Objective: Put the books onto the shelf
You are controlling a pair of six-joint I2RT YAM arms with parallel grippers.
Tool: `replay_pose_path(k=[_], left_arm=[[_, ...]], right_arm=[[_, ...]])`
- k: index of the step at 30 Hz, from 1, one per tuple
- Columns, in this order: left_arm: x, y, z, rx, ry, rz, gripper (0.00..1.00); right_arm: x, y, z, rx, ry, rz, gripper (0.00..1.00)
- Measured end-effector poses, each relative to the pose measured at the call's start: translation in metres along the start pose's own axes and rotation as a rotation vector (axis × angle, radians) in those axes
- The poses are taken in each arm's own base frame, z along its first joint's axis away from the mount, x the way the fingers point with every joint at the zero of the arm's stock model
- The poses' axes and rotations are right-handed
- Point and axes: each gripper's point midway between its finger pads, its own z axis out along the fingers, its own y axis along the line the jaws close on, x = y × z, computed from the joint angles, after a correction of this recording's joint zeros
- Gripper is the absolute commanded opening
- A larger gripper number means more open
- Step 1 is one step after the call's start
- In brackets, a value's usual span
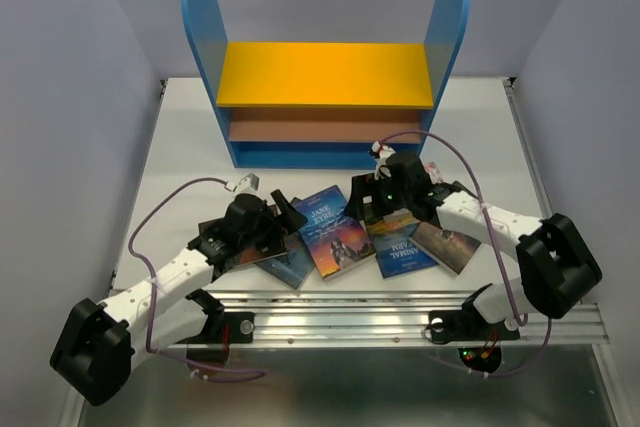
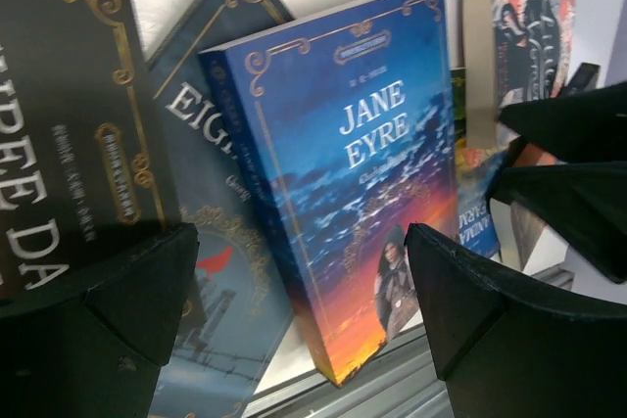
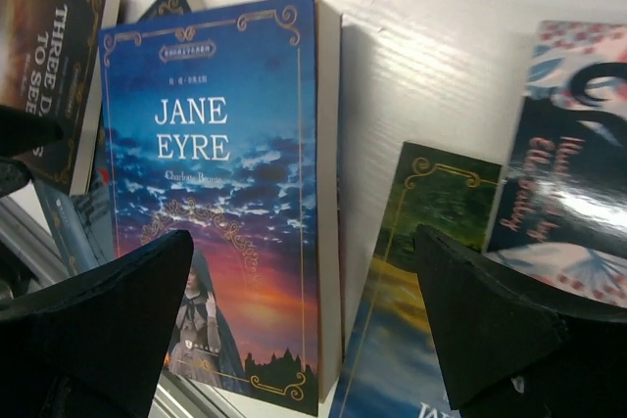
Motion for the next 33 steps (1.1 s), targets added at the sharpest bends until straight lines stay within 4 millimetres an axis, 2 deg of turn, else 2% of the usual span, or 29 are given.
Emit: replay_pose_path(k=[2,5,11,13,15,20,23,25,28,29,33], left_arm=[[0.001,-0.006,0.003,0.024,0.008,-0.002,0.99],[0.0,-0.017,0.006,0.07,0.008,-0.003,0.99],[0.011,-0.014,0.021,0.058,0.056,0.0,0.99],[0.018,-0.007,0.028,0.031,0.083,0.002,0.9],[0.022,-0.002,0.033,0.016,0.1,0.005,0.86],[0.022,-0.005,0.04,0.02,0.108,0.012,0.75],[0.022,-0.006,0.044,0.015,0.116,0.019,0.66],[0.022,-0.004,0.047,0.005,0.118,0.025,0.59],[0.021,-0.001,0.049,-0.01,0.115,0.032,0.54],[0.022,0.0,0.05,-0.015,0.115,0.032,0.49],[0.021,0.002,0.051,-0.023,0.109,0.034,0.41]], right_arm=[[0.012,0.006,0.011,-0.054,0.05,0.006,1.0],[0.02,0.013,0.021,-0.115,0.084,0.009,1.0],[0.035,0.022,0.036,-0.205,0.147,0.036,1.0],[0.041,0.023,0.039,-0.221,0.171,0.051,1.0],[0.044,0.024,0.04,-0.229,0.181,0.058,1.0],[0.049,0.024,0.041,-0.236,0.191,0.07,1.0],[0.062,0.024,0.039,-0.249,0.232,0.099,1.0],[0.064,0.026,0.038,-0.263,0.239,0.105,1.0],[0.065,0.027,0.036,-0.276,0.25,0.114,1.0],[0.066,0.027,0.035,-0.284,0.255,0.117,1.0],[0.067,0.03,0.034,-0.311,0.275,0.145,1.0]])
